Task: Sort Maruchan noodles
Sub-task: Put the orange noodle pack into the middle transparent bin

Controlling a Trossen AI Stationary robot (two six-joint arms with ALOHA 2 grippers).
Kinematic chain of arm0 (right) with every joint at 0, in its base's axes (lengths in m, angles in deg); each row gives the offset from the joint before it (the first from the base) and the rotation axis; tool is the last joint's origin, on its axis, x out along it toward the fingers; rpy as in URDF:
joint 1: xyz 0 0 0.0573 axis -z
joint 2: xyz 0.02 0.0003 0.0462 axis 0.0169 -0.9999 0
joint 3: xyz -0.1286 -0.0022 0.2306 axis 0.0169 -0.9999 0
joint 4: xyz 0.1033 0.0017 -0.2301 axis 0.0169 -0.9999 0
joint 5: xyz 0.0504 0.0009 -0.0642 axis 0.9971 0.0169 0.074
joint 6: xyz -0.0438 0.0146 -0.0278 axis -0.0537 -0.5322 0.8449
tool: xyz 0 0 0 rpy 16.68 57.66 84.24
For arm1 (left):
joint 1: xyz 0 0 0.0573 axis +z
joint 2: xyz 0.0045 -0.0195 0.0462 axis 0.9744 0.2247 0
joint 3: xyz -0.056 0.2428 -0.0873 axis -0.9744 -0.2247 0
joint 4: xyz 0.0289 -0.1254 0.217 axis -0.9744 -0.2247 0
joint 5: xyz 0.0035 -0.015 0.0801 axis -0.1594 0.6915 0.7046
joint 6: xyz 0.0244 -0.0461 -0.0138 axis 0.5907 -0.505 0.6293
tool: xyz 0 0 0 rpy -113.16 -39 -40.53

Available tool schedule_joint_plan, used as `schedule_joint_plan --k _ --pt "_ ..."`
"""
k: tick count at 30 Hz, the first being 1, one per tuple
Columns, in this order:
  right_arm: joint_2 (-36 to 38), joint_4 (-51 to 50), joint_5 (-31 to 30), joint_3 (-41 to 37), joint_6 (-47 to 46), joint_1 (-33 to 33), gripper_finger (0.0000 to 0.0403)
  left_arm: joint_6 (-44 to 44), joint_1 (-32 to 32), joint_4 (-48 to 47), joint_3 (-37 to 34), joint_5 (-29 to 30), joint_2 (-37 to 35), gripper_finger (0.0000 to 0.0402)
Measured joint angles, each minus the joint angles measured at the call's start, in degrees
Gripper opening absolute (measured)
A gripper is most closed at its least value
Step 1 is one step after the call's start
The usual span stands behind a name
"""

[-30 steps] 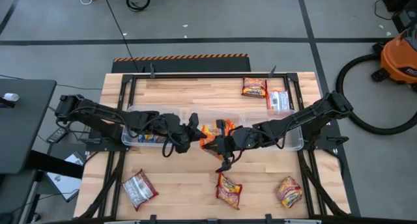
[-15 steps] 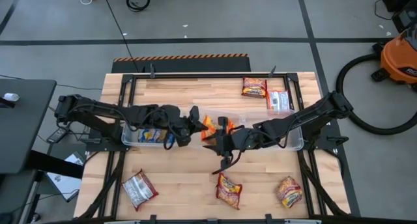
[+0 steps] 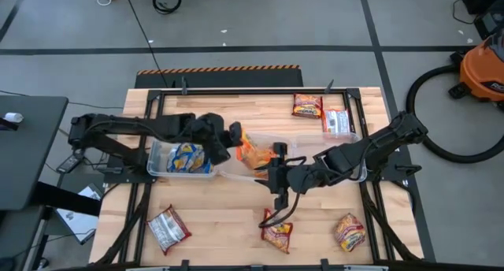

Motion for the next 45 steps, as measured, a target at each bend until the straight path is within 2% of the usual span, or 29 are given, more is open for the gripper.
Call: schedule_joint_plan --k 6,15,21,28,34,41,45 --pt "0.0 -1.1 -2.9 0.4 -4.3 -0.1 0.0152 3.3 0.0 -0.1 0.0 0.8 4.7 0.0009" --pt "0.0 -0.8 -3.8 0.4 -7.4 -0.2 0.0152 7.2 -0.7 -1.3 2.5 2.6 12.8 0.0009" --pt "0.0 0.1 -4.4 0.4 -8.2 -0.6 0.0152 6.9 -1.1 -2.7 6.7 3.4 17.1 0.0009" --pt "0.0 0.1 -4.5 0.4 -10.6 -0.6 0.0152 4.0 -3.4 -7.1 10.0 5.1 18.4 0.0009" --pt "0.0 0.0 -4.3 0.4 -10.5 -0.6 0.0151 3.7 -3.8 -17.2 16.0 3.1 19.4 0.0009" --pt "0.0 -0.9 -3.8 0.3 -10.1 -0.6 0.0151 4.1 -1.9 -21.2 20.3 2.5 26.3 0.0009" --pt "0.0 -1.2 -2.5 0.3 -10.2 -0.6 0.0151 2.1 -1.5 -20.6 24.0 2.3 29.3 0.0009"
